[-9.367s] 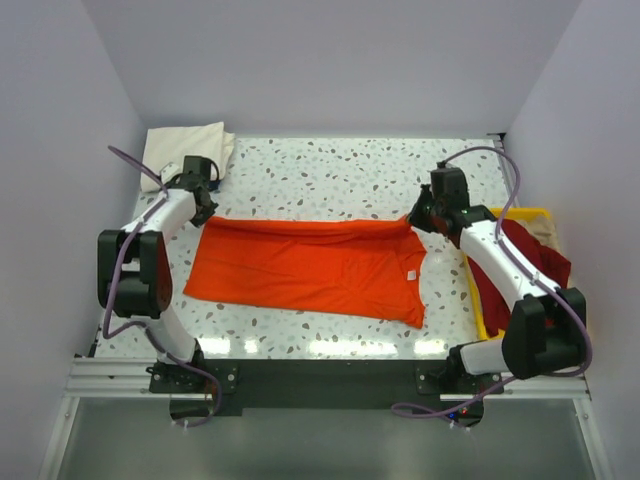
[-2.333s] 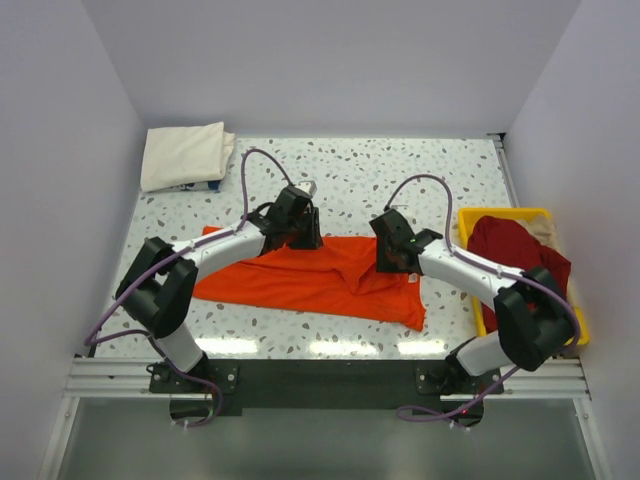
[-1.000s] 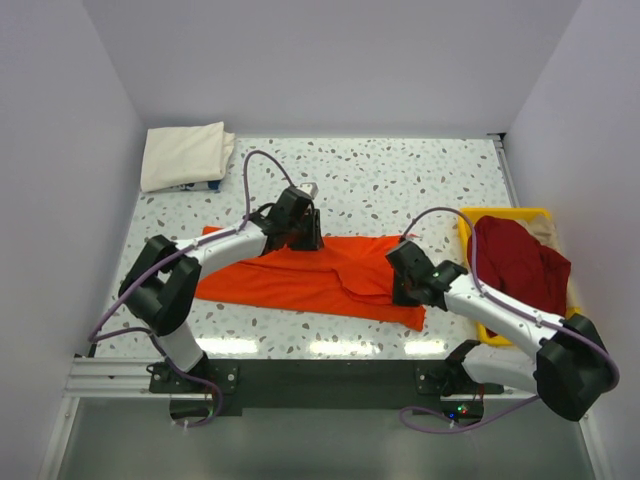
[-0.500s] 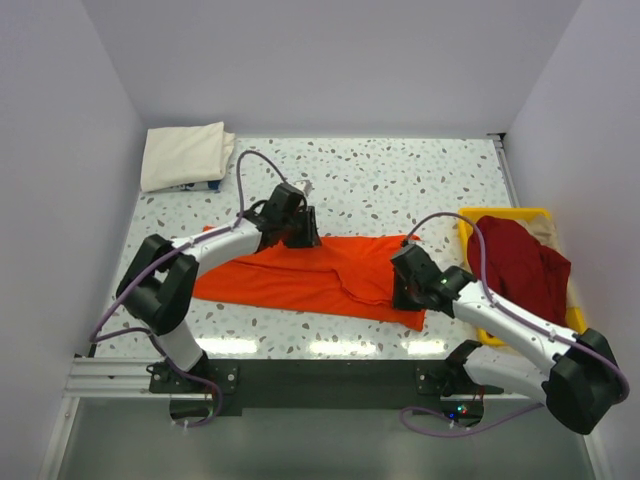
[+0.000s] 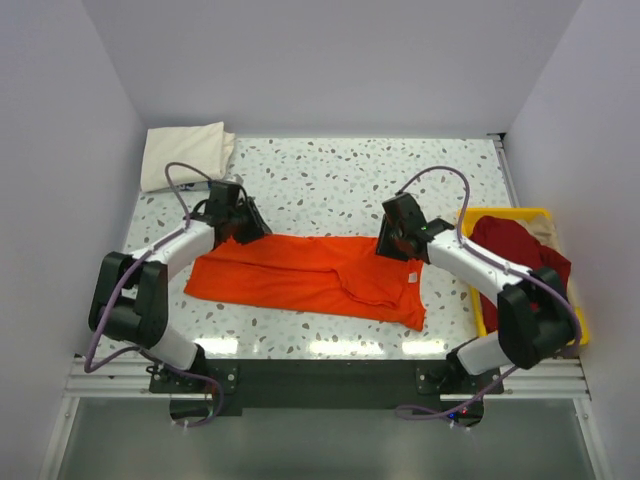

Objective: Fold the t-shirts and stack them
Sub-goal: Fold the tshirt

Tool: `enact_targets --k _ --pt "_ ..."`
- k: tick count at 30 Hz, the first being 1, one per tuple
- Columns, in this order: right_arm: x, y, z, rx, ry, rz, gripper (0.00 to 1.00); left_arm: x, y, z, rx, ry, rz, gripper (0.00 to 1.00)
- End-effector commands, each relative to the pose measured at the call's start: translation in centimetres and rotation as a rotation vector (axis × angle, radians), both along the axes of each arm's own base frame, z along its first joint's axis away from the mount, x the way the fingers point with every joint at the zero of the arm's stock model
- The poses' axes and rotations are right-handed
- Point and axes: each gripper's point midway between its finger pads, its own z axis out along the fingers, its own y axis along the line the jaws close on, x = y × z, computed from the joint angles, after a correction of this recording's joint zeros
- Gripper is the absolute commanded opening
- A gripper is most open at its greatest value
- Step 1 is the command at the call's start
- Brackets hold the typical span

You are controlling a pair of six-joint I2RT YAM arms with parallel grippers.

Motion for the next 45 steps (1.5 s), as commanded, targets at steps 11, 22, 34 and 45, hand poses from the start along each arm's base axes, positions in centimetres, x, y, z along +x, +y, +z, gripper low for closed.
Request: enact_targets --k 11,22,34,45 --pt "2.6 -3.9 -6.9 0.060 0.045 -0.207 0.38 -1.2 10.7 -4.9 0.011 0.152 0.350 0.33" --pt "1.5 -5.3 -8.7 0.106 0.081 -0.263 0.38 -3.7 14.2 -6.7 0.017 0.214 0.521 0.31" --pt "8.9 -3.2 -8.6 0.120 0.117 -0.268 0.38 -5.5 12.4 -7.3 -0.027 0.202 0.433 0.29" --pt "21.0 0.7 -9.5 0.083 0.136 -0.131 0.39 -10.1 4.8 -9.1 -0.121 0.237 0.336 0.29"
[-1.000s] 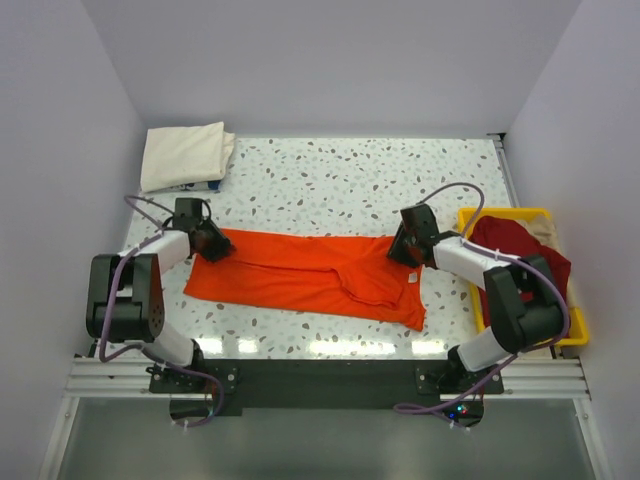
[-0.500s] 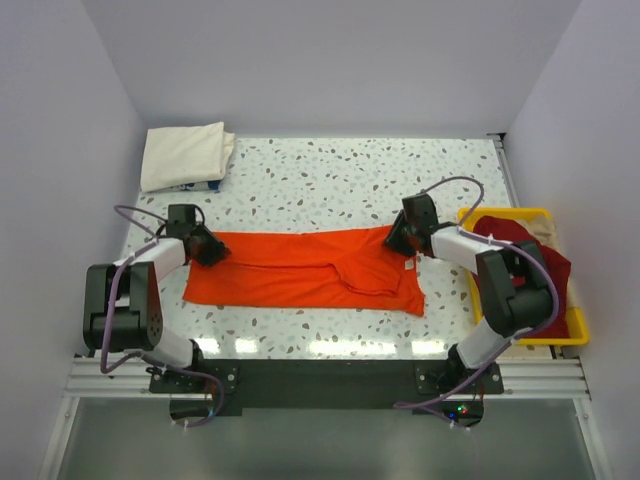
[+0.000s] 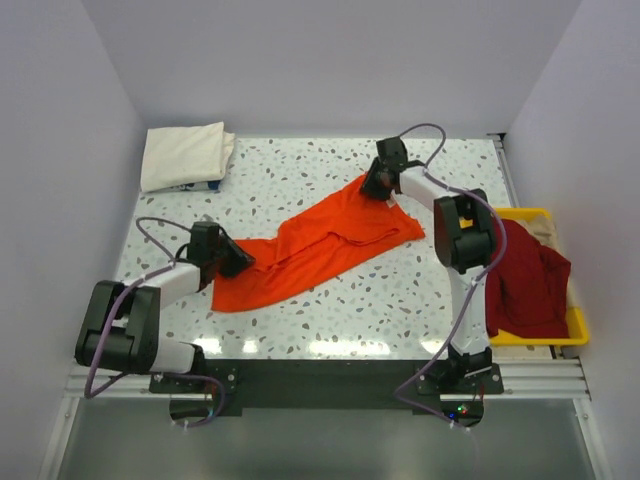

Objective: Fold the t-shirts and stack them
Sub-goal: Fold the tshirt

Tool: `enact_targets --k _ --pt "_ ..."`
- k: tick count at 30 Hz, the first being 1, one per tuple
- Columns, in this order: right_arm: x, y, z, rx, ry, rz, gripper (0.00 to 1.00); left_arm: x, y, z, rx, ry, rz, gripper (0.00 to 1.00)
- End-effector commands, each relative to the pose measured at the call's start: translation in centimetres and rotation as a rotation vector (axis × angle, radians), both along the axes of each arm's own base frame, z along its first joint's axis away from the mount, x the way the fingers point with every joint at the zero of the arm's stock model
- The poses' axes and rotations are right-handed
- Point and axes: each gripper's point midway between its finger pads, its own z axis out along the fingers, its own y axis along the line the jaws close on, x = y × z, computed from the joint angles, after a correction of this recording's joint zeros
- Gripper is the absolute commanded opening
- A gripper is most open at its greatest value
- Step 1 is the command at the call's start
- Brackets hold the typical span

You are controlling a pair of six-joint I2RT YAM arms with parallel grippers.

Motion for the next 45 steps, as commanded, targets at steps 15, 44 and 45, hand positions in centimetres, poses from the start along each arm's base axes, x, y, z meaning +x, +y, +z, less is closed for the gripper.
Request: enact_targets --k 15,44,45 --pt "8.2 2.1 5.3 -0.101 -0.134 0.255 0.52 -3.0 -4.6 6.8 0.172 -0.188 -0.157 0.42" --pt "0.9 -4.6 -1.5 -0.288 0.079 0.125 0.48 -10.8 -17.0 -1.6 0.492 0.001 -0.789 0.25" --pt "0.9 -4.7 -3.0 -0.302 0.101 0.134 0.48 -11.1 -17.8 -1.8 0.463 0.007 -0.809 0.25"
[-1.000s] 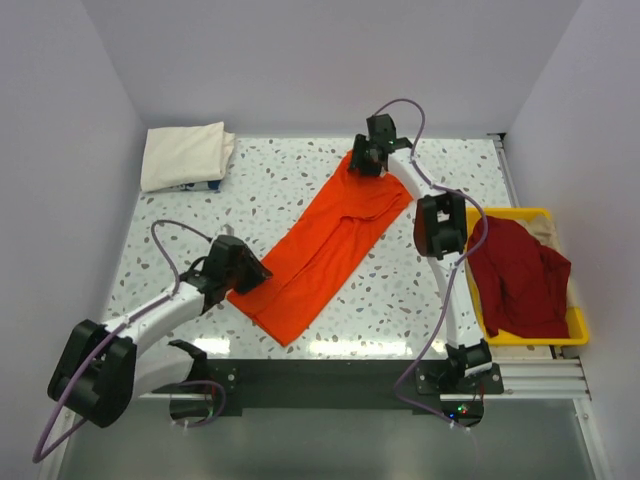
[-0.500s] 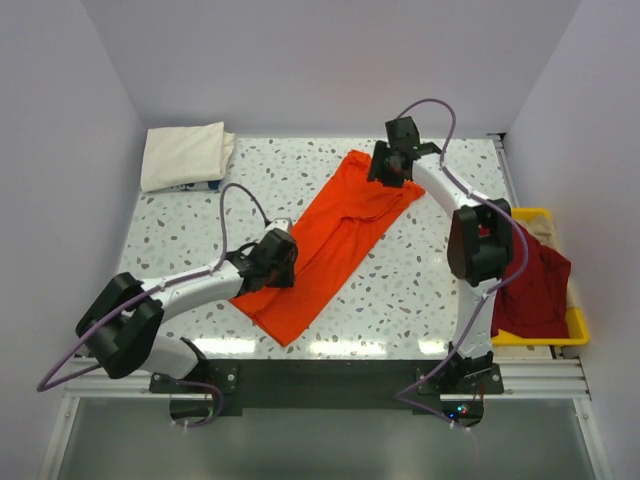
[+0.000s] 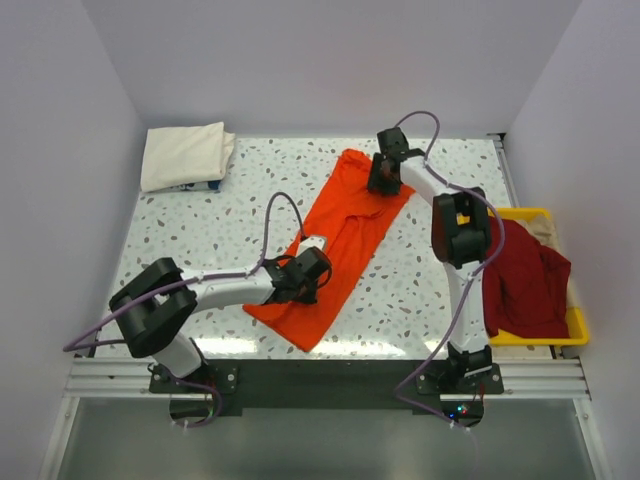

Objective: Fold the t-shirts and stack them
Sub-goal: Fold the tshirt

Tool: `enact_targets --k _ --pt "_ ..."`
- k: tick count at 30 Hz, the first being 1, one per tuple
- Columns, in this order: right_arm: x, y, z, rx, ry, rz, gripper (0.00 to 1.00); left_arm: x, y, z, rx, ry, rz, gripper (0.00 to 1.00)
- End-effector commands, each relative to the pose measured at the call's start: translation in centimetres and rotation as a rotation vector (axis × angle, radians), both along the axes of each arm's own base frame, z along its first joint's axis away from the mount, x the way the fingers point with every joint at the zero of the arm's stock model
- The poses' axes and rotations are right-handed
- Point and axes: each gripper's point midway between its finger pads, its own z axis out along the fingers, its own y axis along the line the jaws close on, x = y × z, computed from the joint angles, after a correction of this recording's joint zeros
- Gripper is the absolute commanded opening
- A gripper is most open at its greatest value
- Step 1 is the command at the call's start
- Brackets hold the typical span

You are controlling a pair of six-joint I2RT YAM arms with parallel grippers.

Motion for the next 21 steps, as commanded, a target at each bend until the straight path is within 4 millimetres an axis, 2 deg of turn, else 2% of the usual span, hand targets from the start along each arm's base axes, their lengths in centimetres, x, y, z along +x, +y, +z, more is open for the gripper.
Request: enact_targets --k 1,2,3,4,5,6,8,9,10,11,12,13,17,18,20,21 --pt "1.8 -1.5 -2.5 -0.087 0.017 0.013 0.48 -1.5 -2.4 -1.5 -0.062 0.092 -0.021 0.25" --pt "2.3 -1.6 -2.6 -0.100 0.013 0.011 0.48 -1.0 -3.7 -0.8 -0.093 0.085 -0.031 0.25" --pt "2.5 -1.6 -3.2 -0.106 0.020 0.019 0.48 -0.9 -4.4 -1.2 -0.098 0.100 -0.039 0.26" --pt "3.6 -1.3 -3.3 -0.110 0.004 0.041 0.48 -0.6 -5.2 -1.0 -0.119 0.098 -0.044 0.27" --pt "4.2 -1.2 -3.5 -0.116 -0.002 0.054 0.49 0.1 -6.7 0.0 -0.152 0.084 -0.054 0.27" --pt "4.5 -1.1 -3.8 -0.119 0.000 0.071 0.49 0.2 -7.5 -0.3 -0.162 0.100 -0.066 0.30" --pt "6.4 -0.7 -3.7 -0.137 -0.030 0.108 0.49 1.2 -9.9 1.2 -0.234 0.086 -0.082 0.32" --pt "7.6 -0.3 -2.6 -0.132 -0.072 0.138 0.50 1.1 -10.8 1.0 -0.254 0.107 -0.097 0.35" --pt "7.9 0.2 -3.5 -0.114 -0.070 0.156 0.50 1.3 -11.8 1.3 -0.284 0.110 -0.103 0.36" --pt "8.3 0.5 -3.4 -0.101 -0.083 0.168 0.50 1.9 -13.0 2.4 -0.320 0.098 -0.112 0.36" --pt "9.0 0.7 -3.2 -0.092 -0.108 0.174 0.51 1.6 -13.8 2.1 -0.336 0.125 -0.131 0.36" --pt "9.2 1.3 -3.2 -0.071 -0.115 0.188 0.52 2.1 -14.8 3.1 -0.364 0.113 -0.139 0.36" --pt "9.5 1.7 -1.6 -0.041 -0.137 0.189 0.52 3.2 -15.5 5.2 -0.389 0.076 -0.154 0.40" --pt "9.8 1.9 0.3 -0.035 -0.175 0.191 0.52 3.7 -15.3 6.4 -0.405 0.051 -0.150 0.41" --pt "9.8 1.9 2.1 -0.030 -0.204 0.192 0.54 4.6 -14.0 7.0 -0.416 0.027 -0.130 0.44" --pt "10.0 2.1 4.7 -0.020 -0.247 0.195 0.56 5.1 -13.7 8.7 -0.455 -0.008 -0.134 0.45"
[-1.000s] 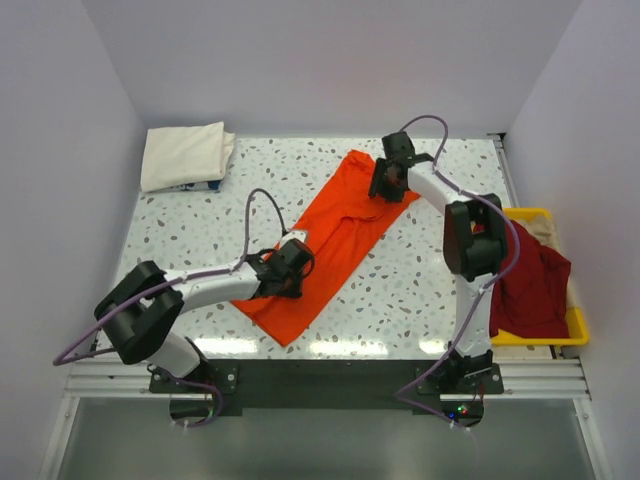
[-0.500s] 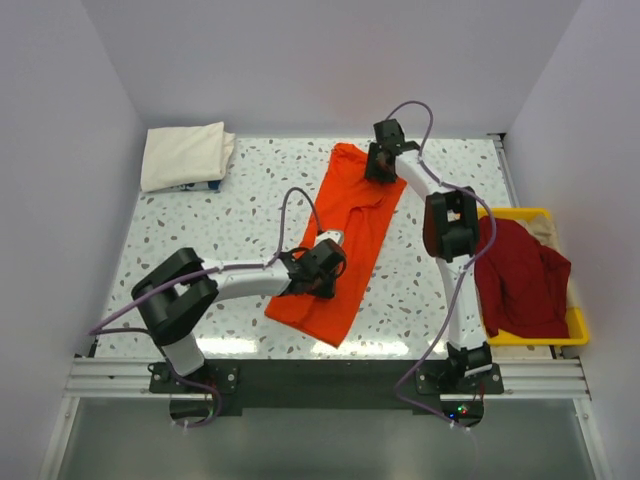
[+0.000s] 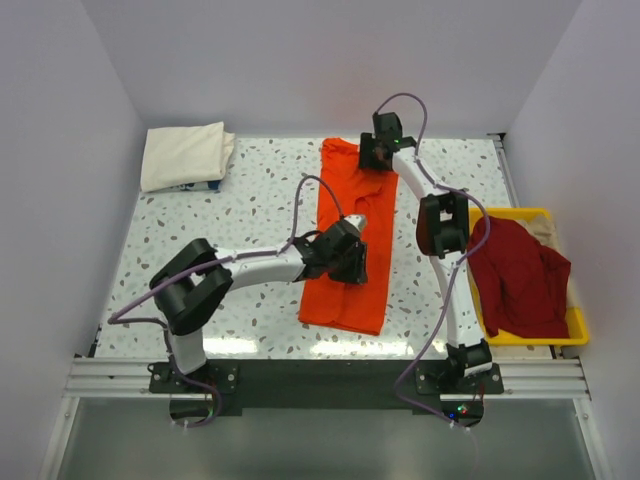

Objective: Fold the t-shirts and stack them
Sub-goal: Fold the tshirt

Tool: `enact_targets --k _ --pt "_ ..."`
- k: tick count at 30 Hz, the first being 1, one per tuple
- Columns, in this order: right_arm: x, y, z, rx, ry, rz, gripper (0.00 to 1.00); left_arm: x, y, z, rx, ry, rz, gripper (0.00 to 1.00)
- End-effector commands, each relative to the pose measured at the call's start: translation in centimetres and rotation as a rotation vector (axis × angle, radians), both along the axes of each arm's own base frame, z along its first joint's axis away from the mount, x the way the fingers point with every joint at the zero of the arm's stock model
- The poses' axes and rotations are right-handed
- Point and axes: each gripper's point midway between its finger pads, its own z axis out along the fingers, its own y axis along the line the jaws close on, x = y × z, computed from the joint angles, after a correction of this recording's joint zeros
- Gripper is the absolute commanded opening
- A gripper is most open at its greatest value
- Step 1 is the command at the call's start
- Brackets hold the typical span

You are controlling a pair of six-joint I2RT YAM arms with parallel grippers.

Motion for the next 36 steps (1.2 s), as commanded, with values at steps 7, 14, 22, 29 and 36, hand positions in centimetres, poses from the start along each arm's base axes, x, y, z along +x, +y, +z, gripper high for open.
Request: enact_targets --k 7,14,22,29,36 --pt "-3.4 0.1 14.7 0.104 -0.107 0.013 0.63 3.2 7.4 5.6 -0.123 -0.118 0.111 0.51" --pt "-15.9 -0.1 14.0 0.257 -0.007 -0.051 0.61 1.3 13.1 3.2 0.014 -0.091 0.252 0.53" --pt "-32.3 0.8 4.6 0.255 0.226 -0.010 0.56 -2.5 14.9 -0.6 0.030 0.021 0.228 0.47" --pt "-42.4 0.0 1.3 0.248 0.369 0.027 0.56 -4.8 15.4 -2.1 0.010 0.064 0.190 0.40" --pt "-46.6 -0.6 0.9 0.322 0.444 0.024 0.55 -5.7 15.0 -2.5 -0.001 0.074 0.143 0.40"
